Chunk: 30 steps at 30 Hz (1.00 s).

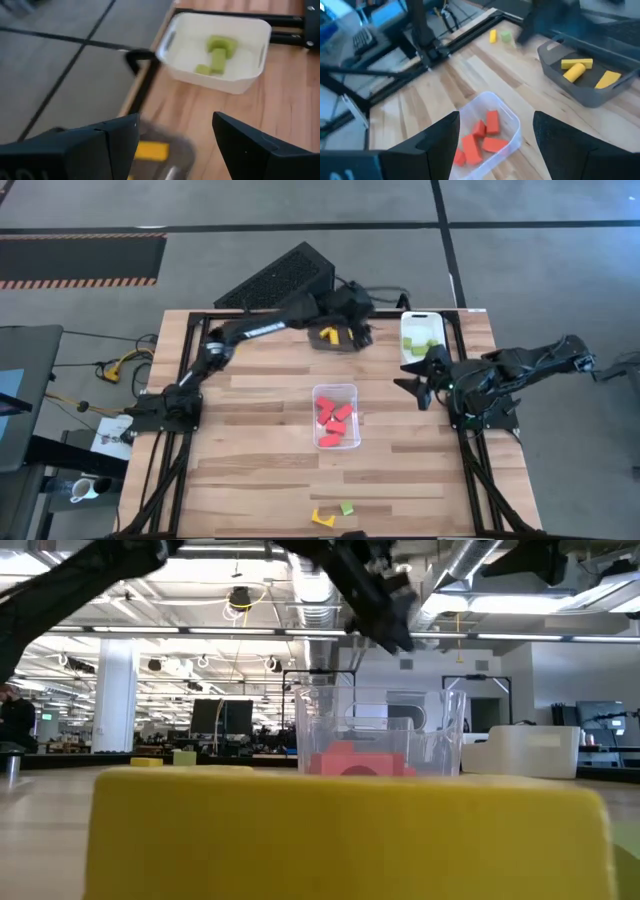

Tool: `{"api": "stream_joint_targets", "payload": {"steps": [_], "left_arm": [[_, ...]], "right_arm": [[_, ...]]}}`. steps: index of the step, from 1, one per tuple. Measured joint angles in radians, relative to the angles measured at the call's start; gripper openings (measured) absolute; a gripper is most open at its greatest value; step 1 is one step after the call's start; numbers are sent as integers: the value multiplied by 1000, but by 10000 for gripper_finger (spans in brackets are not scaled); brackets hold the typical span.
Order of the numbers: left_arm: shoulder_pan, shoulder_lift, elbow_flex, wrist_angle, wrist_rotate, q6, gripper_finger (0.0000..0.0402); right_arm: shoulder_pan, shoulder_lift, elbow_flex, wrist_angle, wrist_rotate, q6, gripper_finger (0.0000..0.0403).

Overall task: Sort & place blocks by color
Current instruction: Put the yellow block into the black bin

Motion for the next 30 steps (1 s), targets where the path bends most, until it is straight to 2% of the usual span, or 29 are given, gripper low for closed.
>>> {"api": "stream_joint_targets", "payload": {"steps": [5,10,14,17,20,26,30], "left_arm": [[37,-104,-2,-229,-55,-22,236],[99,-208,0,-524,-205,-47,236],[168,-246,-36,-736,-249,-124,236],[232,-305,-109,-752,-265,-147,236],[302,-368,-235,-726,-249,-146,236],[487,-445,-564,-685,-33,-172,236],[586,-441,-748,-655,-9,-249,235]], "right_arm": [[12,4,0,2,-3,-58,276],[9,13,-1,4,-9,-71,276],[8,27,-1,12,-9,-69,276],[8,48,-1,12,-9,-70,276],[8,71,-1,9,-9,-70,276],[8,117,-1,14,-9,-67,276],[6,137,-1,35,-2,-67,276]]}}
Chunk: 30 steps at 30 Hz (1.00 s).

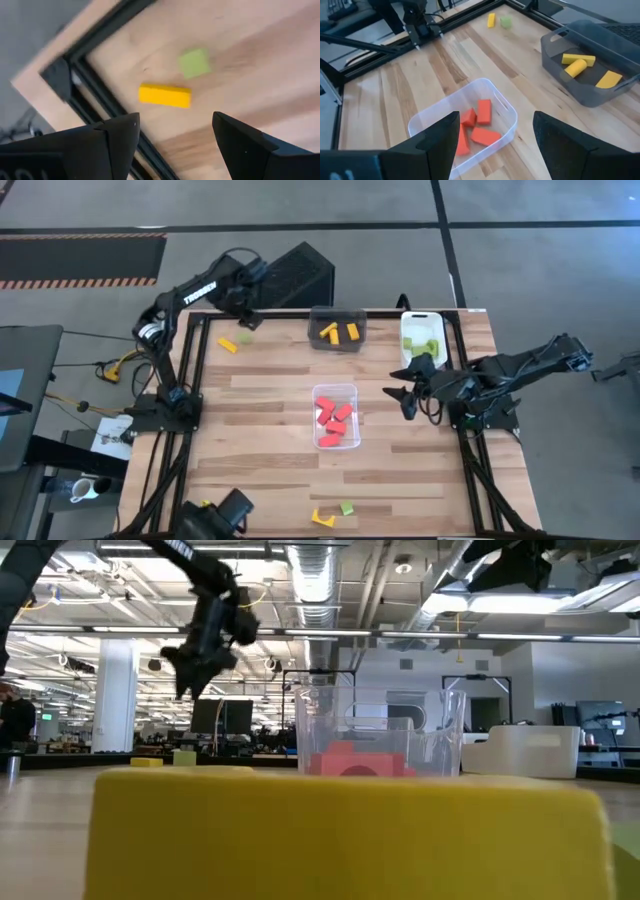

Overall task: Sort & place blocks by color
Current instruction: Put the yellow block into the black bin

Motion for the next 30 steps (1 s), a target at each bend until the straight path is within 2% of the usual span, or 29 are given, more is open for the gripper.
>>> {"api": "stream_joint_targets", "payload": {"steps": [4,7,10,15,22,30], "left_arm": [[53,4,-139,89,-12,-62,235],[76,4,-206,162,16,-133,235],[89,4,-259,200,30,-263,235],[100,-7,-332,235,-35,-432,235],[109,-77,-445,373,6,-568,235],[136,-159,-622,592,95,-809,235]], "right_arm": [[-28,7,0,6,4,5,276],[-57,11,-1,5,0,9,276],[-79,19,0,17,-5,11,276],[-92,41,-1,52,-8,10,276],[-77,82,2,69,-33,32,276],[-42,70,-1,34,-38,60,276]]}}
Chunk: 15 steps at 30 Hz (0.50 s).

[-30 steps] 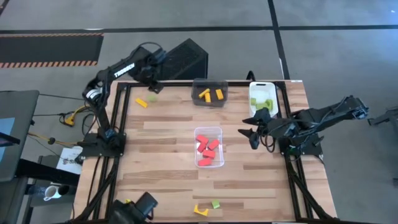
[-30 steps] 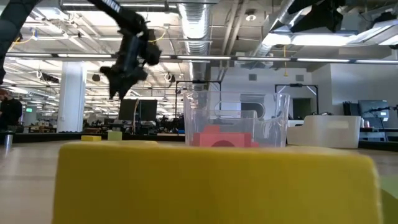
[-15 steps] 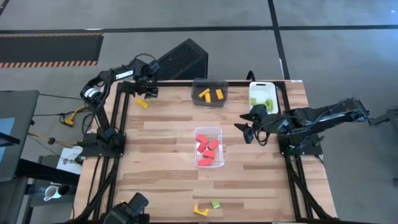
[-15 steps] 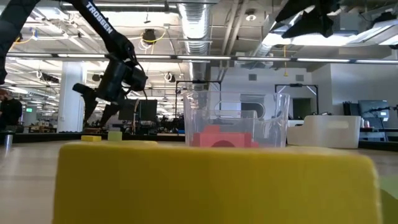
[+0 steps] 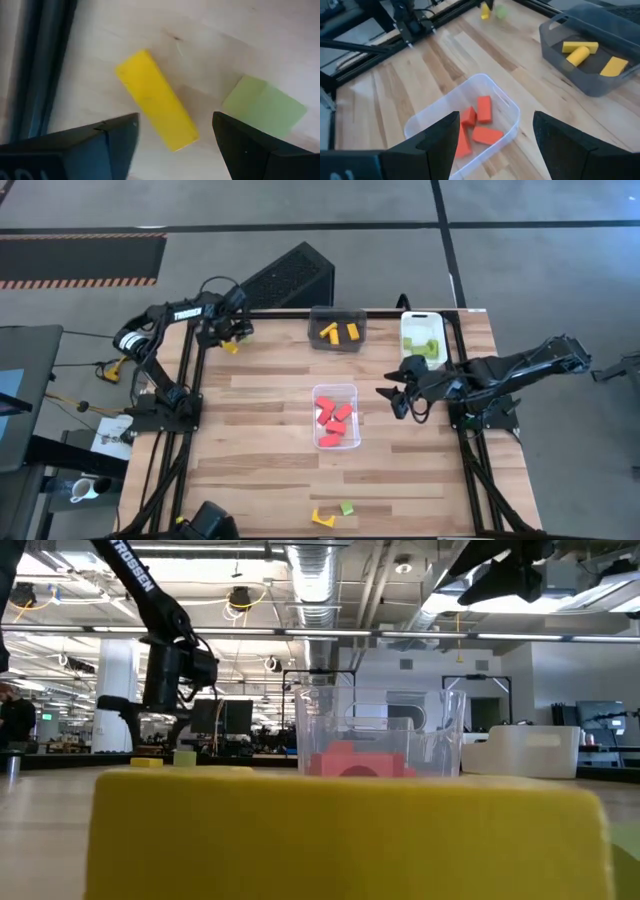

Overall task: Sort & place blocks by color
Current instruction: Put the yellow block into the black bin

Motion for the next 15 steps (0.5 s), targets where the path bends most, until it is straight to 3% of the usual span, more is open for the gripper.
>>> {"api": "stream_joint_targets", "payload": {"steps": [15], "left_arm": [[-13,-2,-10,-27,-37,-331,235]], "right_arm": [[63,0,0,-4,0,14,276]]}}
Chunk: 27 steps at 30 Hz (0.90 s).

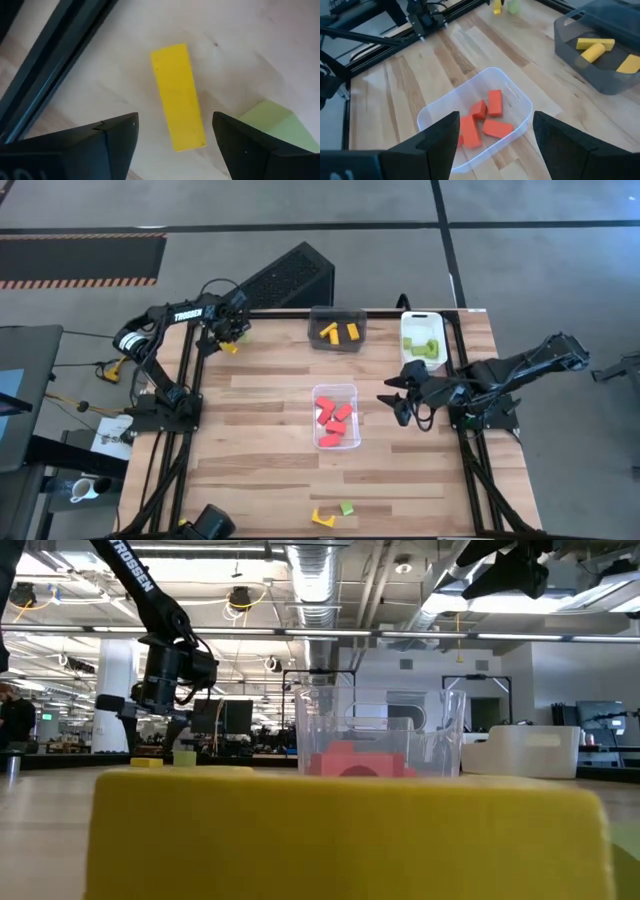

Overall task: Sort & place blocks by color
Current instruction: Put the yellow block into the black bin

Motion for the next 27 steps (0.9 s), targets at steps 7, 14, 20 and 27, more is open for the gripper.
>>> {"api": "stream_joint_targets", "payload": {"steps": [7,14,20,27], "left_arm": [[-4,22,2,17,48,-118,235],[-52,81,3,9,79,-174,235],[-50,83,2,13,44,-155,235],[-26,84,2,19,41,-88,234]], "right_arm": [[37,0,0,-17,6,32,276],[74,0,0,-17,9,62,276],[108,7,0,-45,25,116,276],[121,7,0,-45,35,119,276]]}}
